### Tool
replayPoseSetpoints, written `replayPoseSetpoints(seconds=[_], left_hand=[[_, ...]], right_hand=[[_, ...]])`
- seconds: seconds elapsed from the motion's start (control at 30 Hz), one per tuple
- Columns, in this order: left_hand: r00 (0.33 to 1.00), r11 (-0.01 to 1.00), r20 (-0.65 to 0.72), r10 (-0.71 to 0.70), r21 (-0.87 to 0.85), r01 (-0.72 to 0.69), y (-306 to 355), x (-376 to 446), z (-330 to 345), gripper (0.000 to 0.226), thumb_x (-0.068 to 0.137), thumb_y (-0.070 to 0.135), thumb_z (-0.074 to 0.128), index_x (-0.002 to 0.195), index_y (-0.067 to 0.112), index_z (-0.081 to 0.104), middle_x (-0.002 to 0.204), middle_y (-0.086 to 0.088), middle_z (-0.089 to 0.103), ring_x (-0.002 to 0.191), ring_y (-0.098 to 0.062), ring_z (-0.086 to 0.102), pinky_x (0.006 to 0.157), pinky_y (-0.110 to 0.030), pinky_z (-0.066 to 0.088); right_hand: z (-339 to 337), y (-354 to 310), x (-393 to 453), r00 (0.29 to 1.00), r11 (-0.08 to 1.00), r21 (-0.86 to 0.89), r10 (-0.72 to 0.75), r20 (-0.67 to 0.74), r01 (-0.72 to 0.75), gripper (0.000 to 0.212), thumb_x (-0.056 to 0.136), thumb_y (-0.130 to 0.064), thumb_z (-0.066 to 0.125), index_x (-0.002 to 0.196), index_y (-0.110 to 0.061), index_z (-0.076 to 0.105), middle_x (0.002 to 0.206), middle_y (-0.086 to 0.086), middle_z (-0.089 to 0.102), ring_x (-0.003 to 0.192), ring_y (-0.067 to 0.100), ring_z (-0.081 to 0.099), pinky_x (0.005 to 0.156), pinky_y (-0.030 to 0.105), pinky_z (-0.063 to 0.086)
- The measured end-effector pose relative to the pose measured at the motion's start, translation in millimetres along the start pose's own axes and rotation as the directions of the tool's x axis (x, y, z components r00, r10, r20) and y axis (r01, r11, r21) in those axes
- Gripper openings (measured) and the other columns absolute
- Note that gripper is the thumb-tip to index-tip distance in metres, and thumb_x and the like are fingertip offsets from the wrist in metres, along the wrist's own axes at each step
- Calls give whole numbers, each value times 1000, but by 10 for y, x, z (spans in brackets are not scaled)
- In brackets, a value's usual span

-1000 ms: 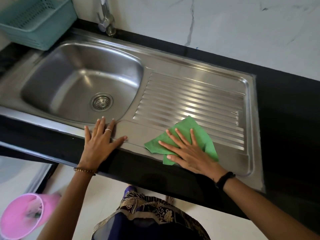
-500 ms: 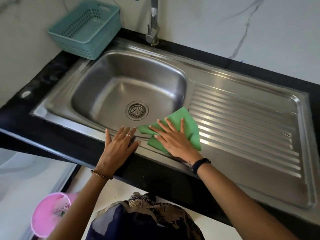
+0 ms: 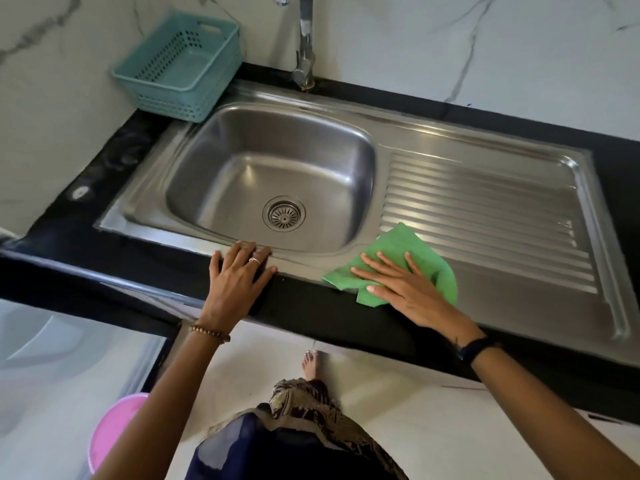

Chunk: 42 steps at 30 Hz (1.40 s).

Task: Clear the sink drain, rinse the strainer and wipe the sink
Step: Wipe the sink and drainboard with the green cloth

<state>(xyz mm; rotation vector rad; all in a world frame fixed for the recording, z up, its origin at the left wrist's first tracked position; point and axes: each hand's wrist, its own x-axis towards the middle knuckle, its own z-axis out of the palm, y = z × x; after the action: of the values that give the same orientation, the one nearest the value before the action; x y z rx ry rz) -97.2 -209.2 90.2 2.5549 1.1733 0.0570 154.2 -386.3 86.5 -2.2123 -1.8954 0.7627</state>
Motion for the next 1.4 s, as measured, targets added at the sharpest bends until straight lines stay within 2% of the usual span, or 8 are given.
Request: replayPoseSetpoints(seconds=[0.2, 0.33, 0.43, 0.57, 0.77, 1.07, 1.23, 1.4], left_hand=[[999, 999, 46, -3, -46, 6, -16, -15, -3, 49, 98, 38, 31, 146, 29, 23, 157, -1, 17, 146, -19, 8, 118, -48, 0], [999, 981, 39, 36, -192, -28, -237, 16, -162, 53, 98, 24, 38, 147, 22, 17, 157, -6, 17, 145, -19, 14, 118, -39, 9], [999, 979, -3, 41, -202, -40, -678, 75, -341, 56, 96, 19, 44, 146, 21, 20, 156, -9, 19, 145, -23, 16, 119, -43, 15], [999, 991, 23, -32, -133, 34, -1334, 212, -522, 54, 98, 17, 37, 147, 25, 16, 158, -6, 13, 146, -23, 6, 119, -44, 4], [999, 991, 24, -38, -128, 41, -2035, 556, -767, 68, 86, -5, 38, 146, 19, 17, 158, -10, 8, 146, -25, -1, 118, -41, -3], [990, 973, 34, 135, -195, -126, -2418, 928, -922, 66, 88, -4, 39, 146, 15, 16, 157, -7, 11, 146, -18, 3, 117, -32, -7], [988, 955, -12, 152, -257, -150, -2485, 990, -887, 51, 97, 24, 37, 145, 14, 23, 155, -2, 21, 144, -11, 15, 118, -30, 1], [991, 942, -8, 133, -309, -128, -2483, 1007, -892, 57, 93, 40, 31, 146, 19, 23, 154, 1, 25, 143, -9, 20, 118, -28, 4]], right_hand=[[21, -316, 239, 999, 999, -8, 37, 30, -37, 44, 98, -48, 23, 141, -50, 13, 158, -15, 6, 146, 10, -4, 116, 50, -12], [72, -721, 632, 999, 1000, 17, 12, 37, -13, 45, 98, -47, 25, 143, -44, 23, 158, -12, 13, 147, 12, 5, 118, 51, -8], [133, -1122, 1032, 1000, 1000, -1, -25, 15, 26, 45, 99, -45, 28, 143, -41, 26, 157, -10, 21, 145, 14, 19, 118, 48, 11], [222, -1729, 1672, 997, 996, 48, -78, -6, 78, 44, 99, -45, 30, 142, -40, 30, 154, -9, 29, 138, 15, 35, 109, 37, 33], [422, -2620, 2572, 990, 990, -31, -138, -21, 137, 47, 100, -39, 30, 146, -31, 26, 159, -1, 15, 142, 21, 26, 110, 47, 32], [288, -2242, 2017, 999, 996, 86, 34, 18, -36, 43, 97, -48, 31, 140, -51, 26, 155, -19, 18, 139, 7, 31, 114, 33, 29], [179, -2254, 2091, 993, 982, 174, 52, 104, -70, 41, 96, -49, 34, 135, -60, 26, 153, -26, 18, 131, 7, 43, 108, 31, 38], [341, -2650, 2774, 998, 985, 173, 11, 65, -22, 45, 97, -42, 38, 141, -44, 29, 159, -9, 8, 134, 21, 42, 109, 29, 35]])
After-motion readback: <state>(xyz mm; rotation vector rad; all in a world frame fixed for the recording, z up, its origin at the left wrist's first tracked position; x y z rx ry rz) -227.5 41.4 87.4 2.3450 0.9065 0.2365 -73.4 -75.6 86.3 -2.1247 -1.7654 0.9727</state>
